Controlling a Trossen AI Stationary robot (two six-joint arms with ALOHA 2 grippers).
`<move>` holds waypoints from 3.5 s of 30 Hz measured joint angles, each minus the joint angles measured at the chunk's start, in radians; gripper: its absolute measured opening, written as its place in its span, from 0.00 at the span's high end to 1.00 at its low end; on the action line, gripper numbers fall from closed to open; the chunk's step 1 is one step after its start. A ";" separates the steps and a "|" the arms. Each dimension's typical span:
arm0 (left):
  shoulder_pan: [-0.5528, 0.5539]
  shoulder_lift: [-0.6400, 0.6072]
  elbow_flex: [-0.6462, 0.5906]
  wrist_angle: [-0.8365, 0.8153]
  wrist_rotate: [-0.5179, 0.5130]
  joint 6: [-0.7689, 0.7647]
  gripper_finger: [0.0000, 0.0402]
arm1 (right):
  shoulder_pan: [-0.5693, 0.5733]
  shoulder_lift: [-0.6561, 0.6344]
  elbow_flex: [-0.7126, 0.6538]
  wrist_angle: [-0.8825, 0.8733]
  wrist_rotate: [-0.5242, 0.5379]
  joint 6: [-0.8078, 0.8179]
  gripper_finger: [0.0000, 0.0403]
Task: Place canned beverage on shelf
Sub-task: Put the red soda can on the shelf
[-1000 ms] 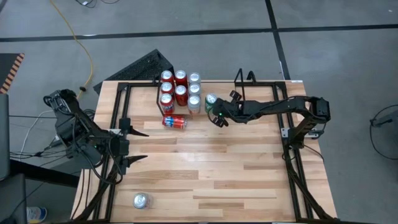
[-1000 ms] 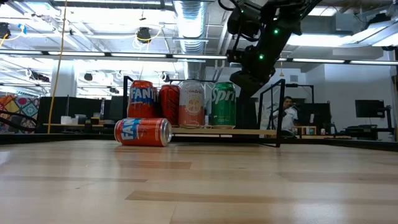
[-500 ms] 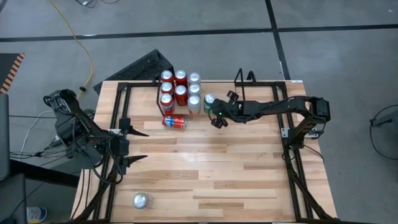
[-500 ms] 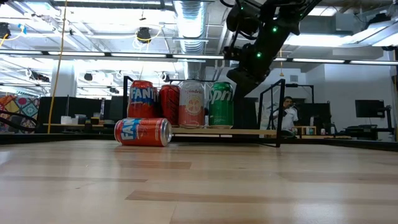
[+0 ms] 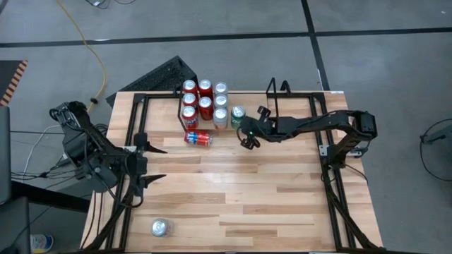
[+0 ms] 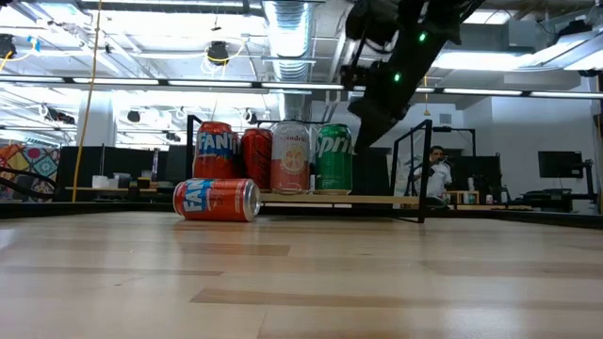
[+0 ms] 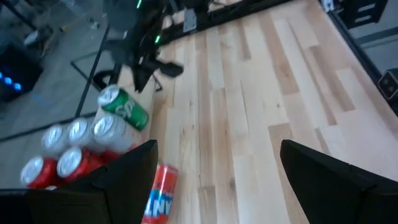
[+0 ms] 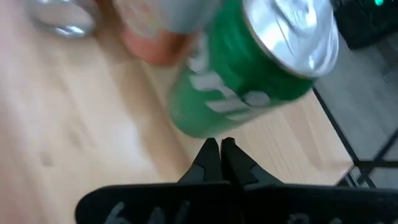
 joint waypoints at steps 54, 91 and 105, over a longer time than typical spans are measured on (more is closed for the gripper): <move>0.556 0.112 -0.335 0.349 0.403 0.347 0.20 | 0.498 -0.202 0.167 -0.174 0.077 0.067 0.37; 0.470 -0.175 -0.479 0.299 0.411 -0.085 0.20 | 0.195 0.394 0.373 0.505 -0.090 -0.196 0.37; 0.464 -0.167 -0.479 0.261 0.411 -0.099 0.20 | 0.155 0.566 0.698 0.077 -0.110 -0.183 0.36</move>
